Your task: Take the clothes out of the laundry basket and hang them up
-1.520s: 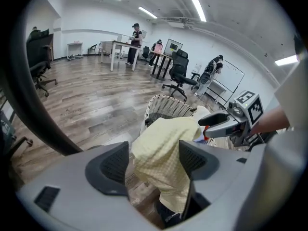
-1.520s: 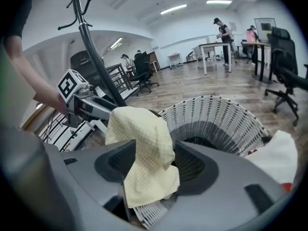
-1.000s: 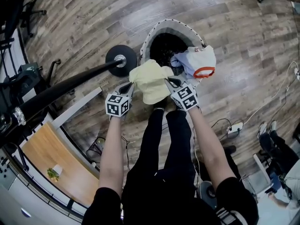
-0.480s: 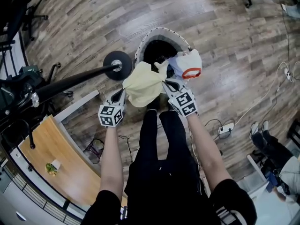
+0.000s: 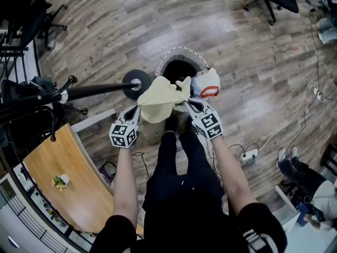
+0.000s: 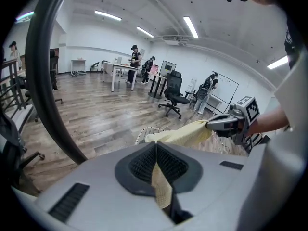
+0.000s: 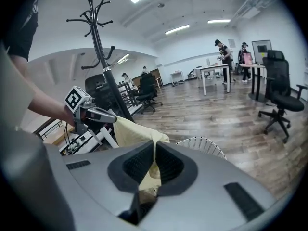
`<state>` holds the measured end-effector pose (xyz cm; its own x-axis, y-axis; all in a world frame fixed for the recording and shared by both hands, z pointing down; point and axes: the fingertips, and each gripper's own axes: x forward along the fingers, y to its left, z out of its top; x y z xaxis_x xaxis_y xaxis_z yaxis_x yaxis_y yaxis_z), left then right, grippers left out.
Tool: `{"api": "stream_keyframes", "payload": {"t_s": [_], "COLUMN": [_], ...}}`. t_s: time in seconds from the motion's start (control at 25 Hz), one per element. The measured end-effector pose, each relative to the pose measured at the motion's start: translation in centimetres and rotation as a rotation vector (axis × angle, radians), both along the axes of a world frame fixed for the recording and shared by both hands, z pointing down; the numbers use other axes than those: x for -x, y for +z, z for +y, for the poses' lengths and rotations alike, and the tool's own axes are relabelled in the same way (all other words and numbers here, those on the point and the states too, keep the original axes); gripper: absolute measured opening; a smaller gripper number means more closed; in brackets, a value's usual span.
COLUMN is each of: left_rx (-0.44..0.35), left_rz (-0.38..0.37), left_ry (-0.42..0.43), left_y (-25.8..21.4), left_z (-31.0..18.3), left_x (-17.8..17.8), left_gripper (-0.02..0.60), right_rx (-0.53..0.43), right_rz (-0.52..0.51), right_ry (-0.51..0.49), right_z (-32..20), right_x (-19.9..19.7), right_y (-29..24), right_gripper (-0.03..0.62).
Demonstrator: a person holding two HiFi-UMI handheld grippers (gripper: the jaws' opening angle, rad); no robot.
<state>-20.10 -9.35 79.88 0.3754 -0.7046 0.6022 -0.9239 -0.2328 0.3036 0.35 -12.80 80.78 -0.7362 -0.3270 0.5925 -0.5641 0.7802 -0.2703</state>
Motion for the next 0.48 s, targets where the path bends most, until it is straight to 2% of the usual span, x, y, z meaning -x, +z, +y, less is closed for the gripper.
{"api": "stream_keyframes", "payload": {"t_s": [0.2, 0.48], "left_rx": [-0.018, -0.085], "left_rz": [0.012, 0.004], "left_ry": [-0.026, -0.083], "left_y": [-3.9, -9.3], "left_z": [1.6, 2.2], "left_x": [-0.8, -0.7], "left_gripper": [0.023, 0.023], "right_rx": [0.019, -0.034], "right_rz": [-0.015, -0.027], "right_ry": [0.040, 0.009], "right_z": [1.2, 1.3], "right_x": [-0.7, -0.7], "right_y": [-2.7, -7.6], "right_gripper": [0.023, 0.023]}}
